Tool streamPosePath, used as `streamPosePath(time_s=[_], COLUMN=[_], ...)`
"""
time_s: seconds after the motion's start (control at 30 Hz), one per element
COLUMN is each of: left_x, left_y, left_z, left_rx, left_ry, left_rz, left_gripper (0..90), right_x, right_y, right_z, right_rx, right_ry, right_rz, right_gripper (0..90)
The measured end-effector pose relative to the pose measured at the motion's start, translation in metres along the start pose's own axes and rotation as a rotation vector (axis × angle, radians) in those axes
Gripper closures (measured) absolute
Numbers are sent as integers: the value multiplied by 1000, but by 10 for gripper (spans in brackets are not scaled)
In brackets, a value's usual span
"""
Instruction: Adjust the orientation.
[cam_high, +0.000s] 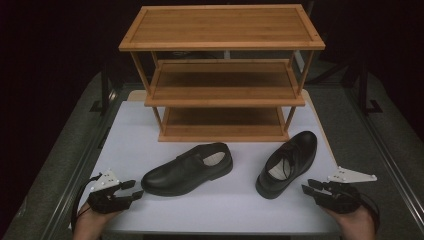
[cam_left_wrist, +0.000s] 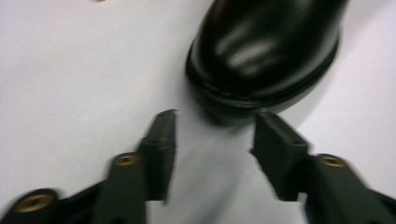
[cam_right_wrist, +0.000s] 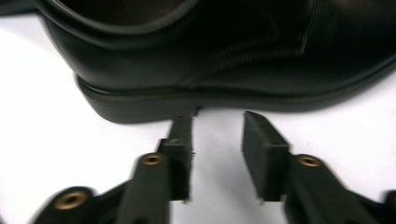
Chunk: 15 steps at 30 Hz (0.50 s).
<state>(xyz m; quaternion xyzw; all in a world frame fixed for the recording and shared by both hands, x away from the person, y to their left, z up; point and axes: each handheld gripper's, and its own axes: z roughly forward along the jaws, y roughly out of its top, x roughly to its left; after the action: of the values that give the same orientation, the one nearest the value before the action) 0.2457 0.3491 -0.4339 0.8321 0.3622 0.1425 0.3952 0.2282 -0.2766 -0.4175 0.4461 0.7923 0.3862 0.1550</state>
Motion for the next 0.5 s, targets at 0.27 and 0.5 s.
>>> streamPosePath(time_s=[0.27, 0.5], left_x=[-5, -12], left_y=[11, 16], left_z=[-8, -7], left_rx=[-11, -8], left_ry=[-37, -57], left_rz=[-35, -38], left_gripper=[889, 898], right_x=[5, 17], right_y=[24, 51], right_z=[-10, 0], right_rx=[-52, -72], right_ry=[75, 147], right_rz=[-35, -73], right_gripper=[895, 896])
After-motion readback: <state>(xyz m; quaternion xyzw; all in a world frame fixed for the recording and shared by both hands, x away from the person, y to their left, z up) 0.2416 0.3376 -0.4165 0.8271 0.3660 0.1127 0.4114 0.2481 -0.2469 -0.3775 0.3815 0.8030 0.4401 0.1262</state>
